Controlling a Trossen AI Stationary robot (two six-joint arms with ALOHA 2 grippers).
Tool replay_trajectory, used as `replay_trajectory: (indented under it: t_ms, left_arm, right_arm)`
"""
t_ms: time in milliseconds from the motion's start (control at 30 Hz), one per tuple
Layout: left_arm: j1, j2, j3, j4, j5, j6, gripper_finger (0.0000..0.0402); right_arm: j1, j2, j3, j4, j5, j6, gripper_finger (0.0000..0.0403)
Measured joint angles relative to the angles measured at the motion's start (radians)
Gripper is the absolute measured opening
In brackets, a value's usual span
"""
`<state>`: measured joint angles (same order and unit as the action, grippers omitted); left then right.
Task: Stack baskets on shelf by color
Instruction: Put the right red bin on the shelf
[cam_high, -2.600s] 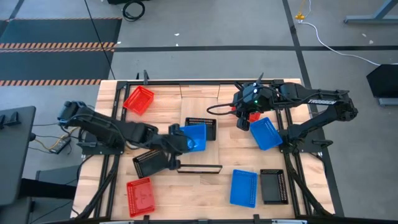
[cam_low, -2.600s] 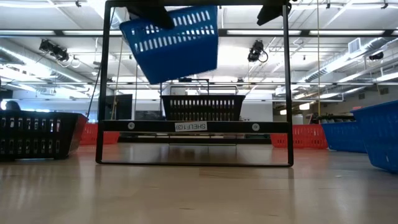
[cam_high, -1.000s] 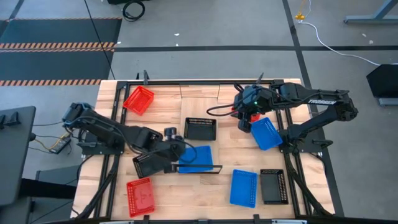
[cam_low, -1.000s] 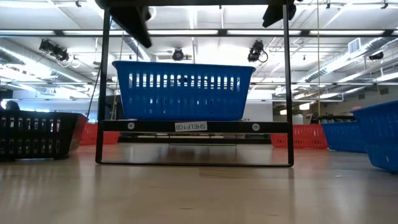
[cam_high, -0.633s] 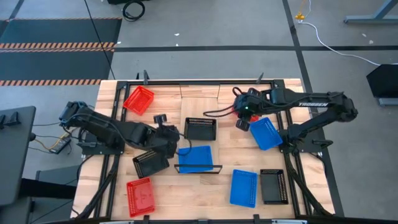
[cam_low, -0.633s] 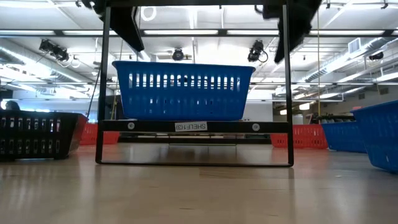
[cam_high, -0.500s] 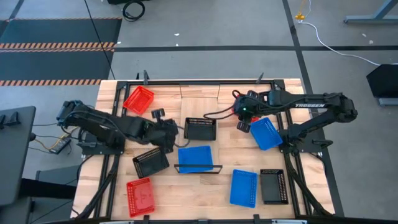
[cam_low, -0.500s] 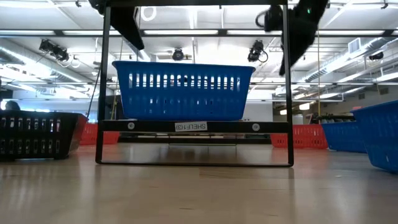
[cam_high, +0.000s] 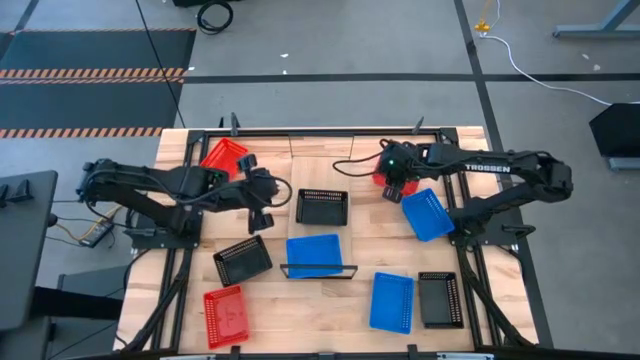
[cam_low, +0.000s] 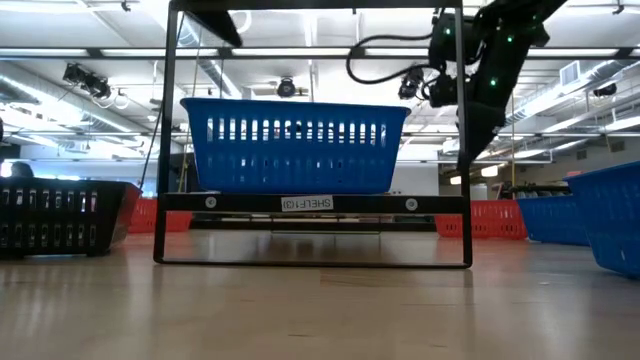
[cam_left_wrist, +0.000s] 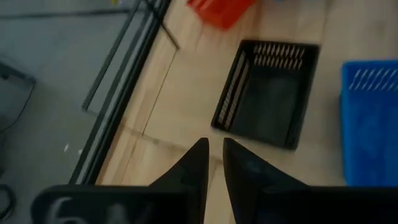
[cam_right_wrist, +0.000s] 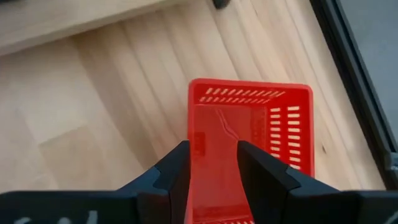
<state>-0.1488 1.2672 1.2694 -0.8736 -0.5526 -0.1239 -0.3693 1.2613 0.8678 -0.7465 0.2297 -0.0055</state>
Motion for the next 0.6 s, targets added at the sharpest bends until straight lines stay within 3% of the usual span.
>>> replay_trajectory:
  t_ms: [100, 267, 600]
  left_arm:
    - [0.0, -0.013, -0.045, 0.123, 0.039, 0.04, 0.0062]
    - [0.031, -0.077, -0.259, 0.398, 0.13, 0.115, 0.0062]
    - [0.126, -0.338, -0.557, 0.659, 0.227, 0.107, 0.0063]
  right_arm:
    - [-0.022, 0.0, -0.028, 0.011, -0.001, -0.016, 0.015]
    - [-0.04, 0.0, -0.074, 0.02, -0.005, -0.017, 0.0179]
    - [-0.041, 0.029, -0.13, 0.097, -0.026, -0.011, 0.0224]
